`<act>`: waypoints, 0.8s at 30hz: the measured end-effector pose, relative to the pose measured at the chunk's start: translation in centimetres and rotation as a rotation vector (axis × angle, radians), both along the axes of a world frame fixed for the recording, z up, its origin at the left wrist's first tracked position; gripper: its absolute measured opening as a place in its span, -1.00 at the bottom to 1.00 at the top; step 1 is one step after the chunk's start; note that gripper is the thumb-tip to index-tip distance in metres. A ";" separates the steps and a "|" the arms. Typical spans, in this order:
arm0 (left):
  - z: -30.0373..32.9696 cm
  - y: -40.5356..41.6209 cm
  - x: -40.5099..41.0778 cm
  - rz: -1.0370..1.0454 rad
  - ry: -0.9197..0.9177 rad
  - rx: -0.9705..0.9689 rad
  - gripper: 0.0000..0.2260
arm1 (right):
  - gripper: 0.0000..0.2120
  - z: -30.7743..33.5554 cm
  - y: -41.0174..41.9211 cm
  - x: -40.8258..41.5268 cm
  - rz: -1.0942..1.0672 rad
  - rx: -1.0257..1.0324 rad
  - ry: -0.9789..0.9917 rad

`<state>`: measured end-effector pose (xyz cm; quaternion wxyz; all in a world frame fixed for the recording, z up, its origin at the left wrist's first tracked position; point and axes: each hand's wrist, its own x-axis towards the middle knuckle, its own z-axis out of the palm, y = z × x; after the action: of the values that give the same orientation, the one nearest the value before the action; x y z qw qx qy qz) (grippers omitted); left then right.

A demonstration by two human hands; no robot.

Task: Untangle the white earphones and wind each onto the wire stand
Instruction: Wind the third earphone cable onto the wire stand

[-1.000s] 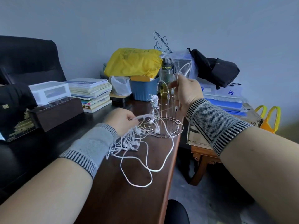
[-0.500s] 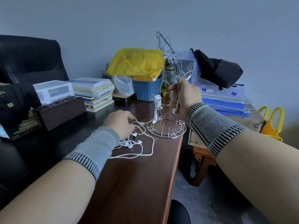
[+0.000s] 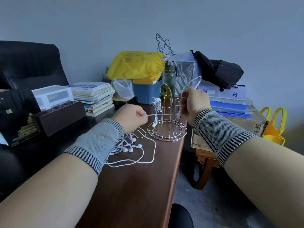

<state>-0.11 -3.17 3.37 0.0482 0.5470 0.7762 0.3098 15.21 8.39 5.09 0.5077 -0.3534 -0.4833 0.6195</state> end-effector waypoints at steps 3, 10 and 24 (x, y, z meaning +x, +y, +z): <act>2.0 0.1 -0.5 -0.022 -0.261 0.217 -0.99 | -0.82 -0.7 0.2 0.8 0.028 -0.005 -0.258; 5.5 0.1 0.4 -0.138 -0.704 0.388 -0.84 | -0.82 -1.4 -0.2 1.0 0.165 0.148 -0.470; 3.7 1.2 0.5 -0.132 -0.278 0.134 -0.82 | -0.83 -0.7 -2.2 -1.2 0.432 0.328 -0.303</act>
<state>0.37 -1.94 7.02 0.1387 0.5505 0.7020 0.4299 14.04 6.21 4.35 0.3369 -0.2442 -0.7107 0.5672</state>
